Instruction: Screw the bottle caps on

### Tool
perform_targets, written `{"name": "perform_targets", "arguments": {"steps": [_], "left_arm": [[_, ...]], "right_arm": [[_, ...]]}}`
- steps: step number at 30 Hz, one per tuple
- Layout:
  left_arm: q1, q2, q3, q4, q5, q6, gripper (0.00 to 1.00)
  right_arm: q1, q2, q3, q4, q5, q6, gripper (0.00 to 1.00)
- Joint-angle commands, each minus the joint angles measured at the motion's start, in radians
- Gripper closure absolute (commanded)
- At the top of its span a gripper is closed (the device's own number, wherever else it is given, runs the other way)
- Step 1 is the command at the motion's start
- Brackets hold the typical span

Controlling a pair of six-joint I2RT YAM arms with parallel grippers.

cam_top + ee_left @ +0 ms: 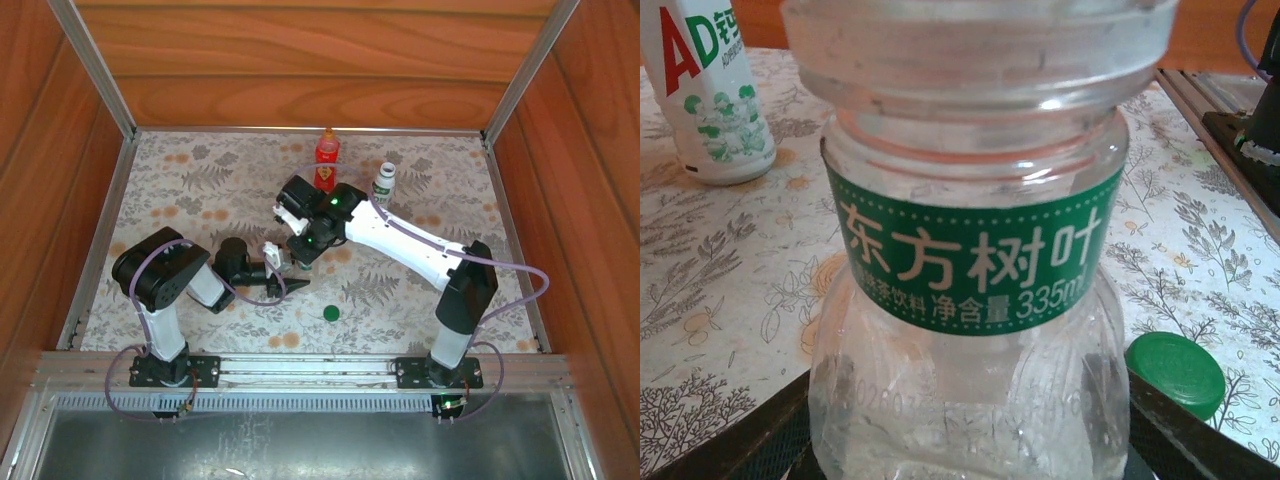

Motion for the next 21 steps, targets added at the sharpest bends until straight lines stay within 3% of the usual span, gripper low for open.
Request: {"name": "perform_targets", "arguments": {"steps": [1, 11, 21], "left_arm": [[-0.004, 0.008, -0.006, 0.022, 0.030, -0.022, 0.38], [0.002, 0.013, 0.000, 0.022, 0.047, -0.043, 0.38], [0.006, 0.022, 0.009, 0.022, 0.056, -0.053, 0.38]], "right_arm": [[-0.008, -0.046, -0.047, 0.039, -0.053, -0.129, 0.66], [-0.099, -0.139, -0.130, 0.135, -0.257, -0.346, 0.65], [-0.118, -0.121, -0.127, 0.126, -0.295, -0.359, 0.64]]}}
